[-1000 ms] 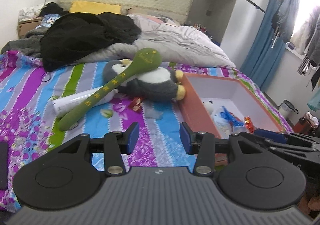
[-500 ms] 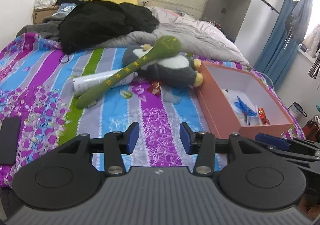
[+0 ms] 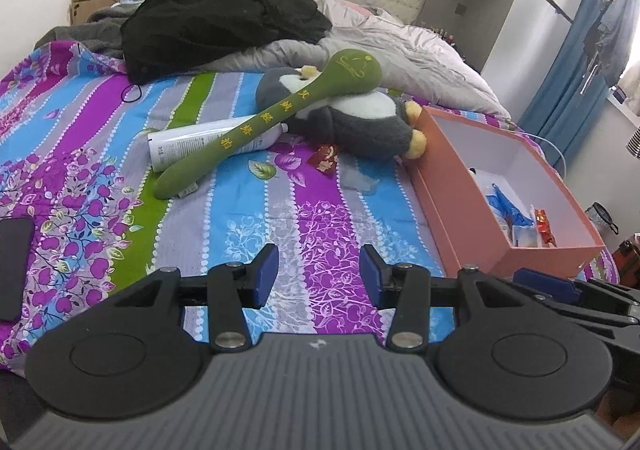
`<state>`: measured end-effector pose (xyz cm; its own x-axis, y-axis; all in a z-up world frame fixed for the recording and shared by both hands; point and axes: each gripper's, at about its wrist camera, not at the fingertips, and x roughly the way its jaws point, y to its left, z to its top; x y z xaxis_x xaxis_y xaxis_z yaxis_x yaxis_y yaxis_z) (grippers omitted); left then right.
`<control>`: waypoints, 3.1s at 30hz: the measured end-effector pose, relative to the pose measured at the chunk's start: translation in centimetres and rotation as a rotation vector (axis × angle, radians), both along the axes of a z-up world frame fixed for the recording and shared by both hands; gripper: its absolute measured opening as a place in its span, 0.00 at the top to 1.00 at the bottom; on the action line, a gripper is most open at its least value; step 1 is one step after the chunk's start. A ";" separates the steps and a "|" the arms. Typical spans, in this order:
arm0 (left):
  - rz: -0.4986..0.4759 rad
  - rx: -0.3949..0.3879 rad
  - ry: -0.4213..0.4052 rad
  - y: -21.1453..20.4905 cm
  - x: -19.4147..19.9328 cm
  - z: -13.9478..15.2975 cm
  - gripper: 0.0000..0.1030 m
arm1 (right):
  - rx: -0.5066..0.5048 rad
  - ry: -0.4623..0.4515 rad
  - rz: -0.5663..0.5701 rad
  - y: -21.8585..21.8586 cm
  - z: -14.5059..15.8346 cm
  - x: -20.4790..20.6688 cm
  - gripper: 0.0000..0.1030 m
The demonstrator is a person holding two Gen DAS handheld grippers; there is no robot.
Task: Organize soft objects
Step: 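Withdraw both open grippers from the box back toward the pile, then move left gripper to the brown candy wrapper while right approaches the clear plastic piece, then close left gripper on the brown candy wrapper while right grips the clear plastic piece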
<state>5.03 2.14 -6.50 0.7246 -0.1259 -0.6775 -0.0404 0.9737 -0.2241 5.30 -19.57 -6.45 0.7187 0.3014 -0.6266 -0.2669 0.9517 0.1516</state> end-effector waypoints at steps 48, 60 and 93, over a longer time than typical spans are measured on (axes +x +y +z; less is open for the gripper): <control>-0.076 -0.012 0.041 0.8 26.6 -13.9 0.51 | -0.078 0.030 -0.035 4.3 -13.3 21.4 0.28; -0.142 -0.028 0.039 -0.1 31.9 -15.4 0.44 | -0.026 0.035 -0.092 4.2 -15.3 25.6 0.28; -0.203 -0.008 0.072 -2.5 34.7 -16.9 0.45 | -0.100 0.007 -0.095 4.0 -16.5 25.3 0.40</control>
<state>39.70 -0.39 -23.41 0.6339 -0.2703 -0.7247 0.1405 0.9616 -0.2358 30.56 -15.62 -22.93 0.7366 0.1682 -0.6551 -0.1743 0.9831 0.0564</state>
